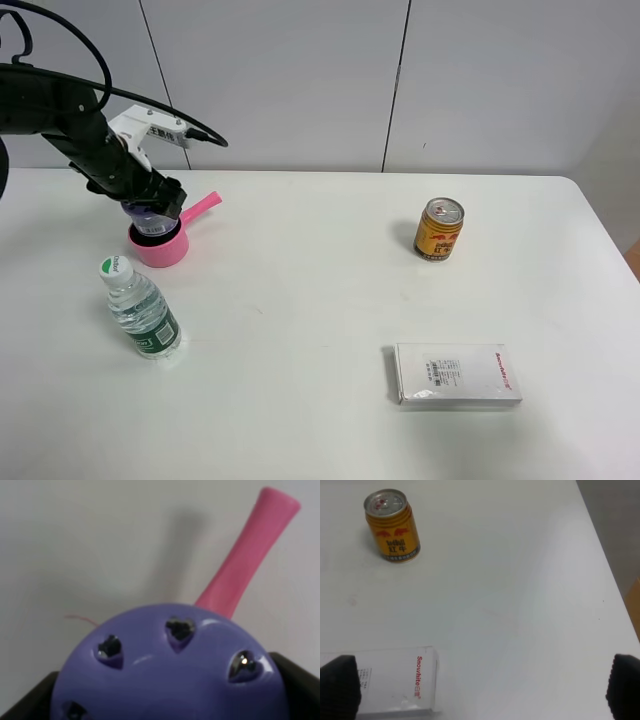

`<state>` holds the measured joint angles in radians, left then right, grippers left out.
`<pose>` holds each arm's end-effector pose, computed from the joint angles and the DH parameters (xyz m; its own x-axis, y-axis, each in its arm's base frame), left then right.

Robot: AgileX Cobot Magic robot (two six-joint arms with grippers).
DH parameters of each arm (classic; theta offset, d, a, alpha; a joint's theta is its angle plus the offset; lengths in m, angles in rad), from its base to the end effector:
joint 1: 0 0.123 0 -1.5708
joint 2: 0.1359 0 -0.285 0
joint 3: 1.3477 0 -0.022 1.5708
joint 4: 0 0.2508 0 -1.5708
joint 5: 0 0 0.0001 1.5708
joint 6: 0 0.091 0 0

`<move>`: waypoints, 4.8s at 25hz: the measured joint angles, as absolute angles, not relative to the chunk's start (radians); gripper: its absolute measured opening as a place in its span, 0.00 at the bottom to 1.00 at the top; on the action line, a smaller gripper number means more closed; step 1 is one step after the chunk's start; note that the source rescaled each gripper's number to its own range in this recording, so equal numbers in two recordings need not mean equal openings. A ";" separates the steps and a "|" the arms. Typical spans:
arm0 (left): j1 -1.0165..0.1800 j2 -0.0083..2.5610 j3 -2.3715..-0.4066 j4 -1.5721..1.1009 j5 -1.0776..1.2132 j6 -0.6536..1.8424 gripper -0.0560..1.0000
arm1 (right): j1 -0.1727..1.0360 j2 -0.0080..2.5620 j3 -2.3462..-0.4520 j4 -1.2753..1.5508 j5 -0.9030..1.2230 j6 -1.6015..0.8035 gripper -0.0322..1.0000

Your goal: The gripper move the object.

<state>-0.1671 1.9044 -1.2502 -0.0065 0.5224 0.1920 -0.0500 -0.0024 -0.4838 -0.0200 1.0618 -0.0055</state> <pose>0.3888 -0.0659 0.1803 -0.8278 0.3275 -0.4555 0.3268 0.9414 0.0830 -0.0035 -0.0014 0.2727 -0.4695 0.0082 -0.8829 0.0582 0.9981 -0.0217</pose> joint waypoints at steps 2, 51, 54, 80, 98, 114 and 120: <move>-0.161 1.904 -1.228 -0.010 0.493 0.192 0.07 | -0.050 -0.002 -0.484 -0.020 1.062 -0.005 1.00; -0.128 1.946 -1.203 -0.136 0.394 0.223 0.98 | -0.050 -0.002 -0.484 -0.020 1.062 -0.005 1.00; -0.136 1.882 -1.202 -0.136 0.409 0.221 0.98 | -0.050 -0.002 -0.484 -0.020 1.062 -0.005 1.00; 0.047 0.886 -1.202 0.069 0.871 0.104 0.99 | -0.050 -0.002 -0.484 -0.020 1.062 -0.005 1.00; 0.047 -0.001 -0.608 0.029 0.956 0.067 0.99 | -0.050 -0.002 -0.484 -0.020 1.062 -0.005 1.00; 0.047 -0.004 -0.506 0.016 1.054 0.045 0.99 | -0.050 -0.002 -0.484 -0.020 1.062 -0.005 1.00; 0.047 -0.004 -0.505 0.016 1.056 0.045 1.00 | -0.050 -0.002 -0.484 -0.020 1.062 -0.005 1.00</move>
<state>0.0469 -0.0044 -0.5048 0.0163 1.0564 0.0445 -0.0500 -0.0024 -0.4838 -0.0200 1.0618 -0.0055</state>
